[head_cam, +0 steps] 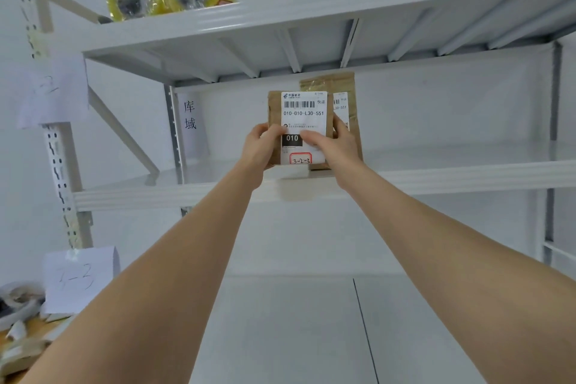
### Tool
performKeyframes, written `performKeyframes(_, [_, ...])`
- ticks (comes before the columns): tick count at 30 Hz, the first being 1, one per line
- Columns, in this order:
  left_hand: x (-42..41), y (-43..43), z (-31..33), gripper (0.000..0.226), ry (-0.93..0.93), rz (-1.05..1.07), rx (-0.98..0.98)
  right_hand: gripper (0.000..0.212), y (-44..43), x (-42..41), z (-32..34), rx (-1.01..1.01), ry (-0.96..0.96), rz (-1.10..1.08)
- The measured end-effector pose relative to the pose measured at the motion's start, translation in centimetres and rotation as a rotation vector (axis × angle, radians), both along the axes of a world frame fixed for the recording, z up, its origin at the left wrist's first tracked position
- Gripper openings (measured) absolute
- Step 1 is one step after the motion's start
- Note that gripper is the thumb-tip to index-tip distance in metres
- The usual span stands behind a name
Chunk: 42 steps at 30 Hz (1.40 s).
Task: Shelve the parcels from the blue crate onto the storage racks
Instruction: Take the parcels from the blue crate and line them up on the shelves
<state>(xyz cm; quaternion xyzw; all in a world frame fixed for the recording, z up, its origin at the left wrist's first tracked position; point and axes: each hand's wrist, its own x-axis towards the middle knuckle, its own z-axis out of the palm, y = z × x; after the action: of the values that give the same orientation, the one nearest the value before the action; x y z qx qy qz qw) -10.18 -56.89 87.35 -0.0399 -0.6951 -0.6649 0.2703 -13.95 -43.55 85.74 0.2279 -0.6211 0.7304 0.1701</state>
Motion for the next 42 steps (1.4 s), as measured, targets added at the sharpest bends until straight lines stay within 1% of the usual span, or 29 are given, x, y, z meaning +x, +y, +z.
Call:
performKeyframes(3, [-0.7,-2.5,0.7,0.031,0.030,-0.026,-0.035,0.070,-2.2,-0.3,0.6,-0.014,-0.006,-0.033])
performKeyframes(6, [-1.2,-5.2,1.3,0.031,0.043,-0.057,-0.087,0.057,-4.5,-0.3,1.2,-0.038,-0.011,-0.050])
performKeyframes(8, [-1.5,-7.2,1.6,0.031,0.054,-0.083,-0.108,0.053,-6.3,-0.2,1.3,-0.044,-0.014,-0.065])
performKeyframes(11, [-1.7,-10.0,1.7,0.033,0.070,-0.126,-0.140,0.051,-8.9,-0.2,1.4,-0.063,-0.034,-0.089])
performKeyframes(15, [-1.8,-12.8,1.8,0.027,0.107,-0.165,-0.157,0.053,-11.9,-0.4,1.5,-0.070,-0.040,-0.127])
performKeyframes(19, [-1.7,-15.1,2.4,0.033,0.153,-0.135,-0.133,0.055,-14.7,-0.2,2.1,-0.080,-0.043,-0.139])
performKeyframes(23, [-1.5,-16.9,3.0,0.036,0.157,-0.116,-0.147,0.053,-16.6,0.0,2.5,-0.085,-0.051,-0.099])
performKeyframes(28, [-1.2,-18.3,3.9,0.037,0.119,-0.075,-0.154,0.052,-18.1,-0.3,3.4,-0.073,-0.047,-0.092])
performKeyframes(33, [-1.5,-19.1,4.4,0.040,0.111,-0.046,-0.145,0.044,-18.7,0.0,4.0,-0.046,-0.016,-0.089])
performKeyframes(36, [-2.1,-18.8,4.0,0.044,0.091,-0.055,-0.178,0.041,-17.7,-0.3,3.7,-0.010,0.003,-0.127])
performKeyframes(40, [-3.0,-17.4,2.9,0.053,0.045,-0.073,-0.231,0.031,-15.5,-0.8,2.8,0.076,-0.019,-0.195])
performKeyframes(42, [-3.5,-16.5,2.5,0.052,0.023,-0.100,-0.243,0.031,-14.6,-1.0,2.2,0.107,-0.028,-0.234])
